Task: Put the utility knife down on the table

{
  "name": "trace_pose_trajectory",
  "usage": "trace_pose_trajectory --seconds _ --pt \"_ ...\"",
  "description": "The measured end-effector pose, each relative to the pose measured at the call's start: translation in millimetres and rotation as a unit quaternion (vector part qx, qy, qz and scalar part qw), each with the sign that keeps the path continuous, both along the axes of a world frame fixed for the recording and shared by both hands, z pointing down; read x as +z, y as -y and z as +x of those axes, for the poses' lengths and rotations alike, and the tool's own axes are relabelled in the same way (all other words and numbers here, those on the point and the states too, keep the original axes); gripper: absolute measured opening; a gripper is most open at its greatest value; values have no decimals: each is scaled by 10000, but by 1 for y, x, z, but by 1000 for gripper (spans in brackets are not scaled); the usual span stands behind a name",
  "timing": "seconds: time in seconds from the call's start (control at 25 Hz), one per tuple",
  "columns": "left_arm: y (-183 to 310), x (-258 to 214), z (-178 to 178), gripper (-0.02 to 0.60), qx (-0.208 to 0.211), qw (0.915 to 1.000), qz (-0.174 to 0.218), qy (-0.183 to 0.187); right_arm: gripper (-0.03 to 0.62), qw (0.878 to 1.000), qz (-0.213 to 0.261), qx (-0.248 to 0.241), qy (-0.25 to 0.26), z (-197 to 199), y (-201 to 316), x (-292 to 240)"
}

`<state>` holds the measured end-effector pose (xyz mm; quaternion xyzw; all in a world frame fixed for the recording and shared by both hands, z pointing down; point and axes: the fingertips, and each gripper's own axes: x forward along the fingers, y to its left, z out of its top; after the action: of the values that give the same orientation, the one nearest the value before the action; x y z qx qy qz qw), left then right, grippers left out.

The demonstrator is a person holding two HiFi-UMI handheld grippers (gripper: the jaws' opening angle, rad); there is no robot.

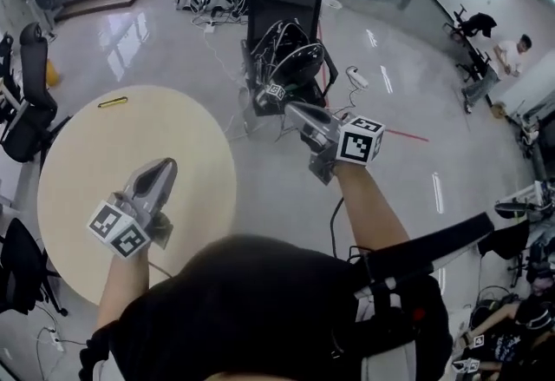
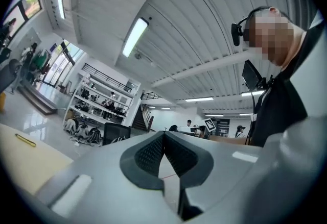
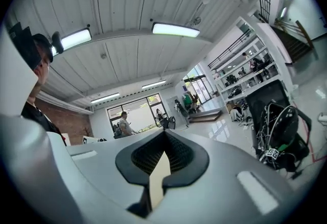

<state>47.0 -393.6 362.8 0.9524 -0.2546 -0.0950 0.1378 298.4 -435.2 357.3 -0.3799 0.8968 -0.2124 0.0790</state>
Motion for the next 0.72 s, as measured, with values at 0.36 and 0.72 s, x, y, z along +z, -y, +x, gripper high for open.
trace_pose_trajectory --seconds 0.36,0.72 --pt "-48 -21 147 0 947 9953 191 -73 15 9961 122 871 39 139 -117 -4" --pt "-137 -23 313 0 1750 9842 140 -234 14 9835 13 1809 -43 286 -277 4"
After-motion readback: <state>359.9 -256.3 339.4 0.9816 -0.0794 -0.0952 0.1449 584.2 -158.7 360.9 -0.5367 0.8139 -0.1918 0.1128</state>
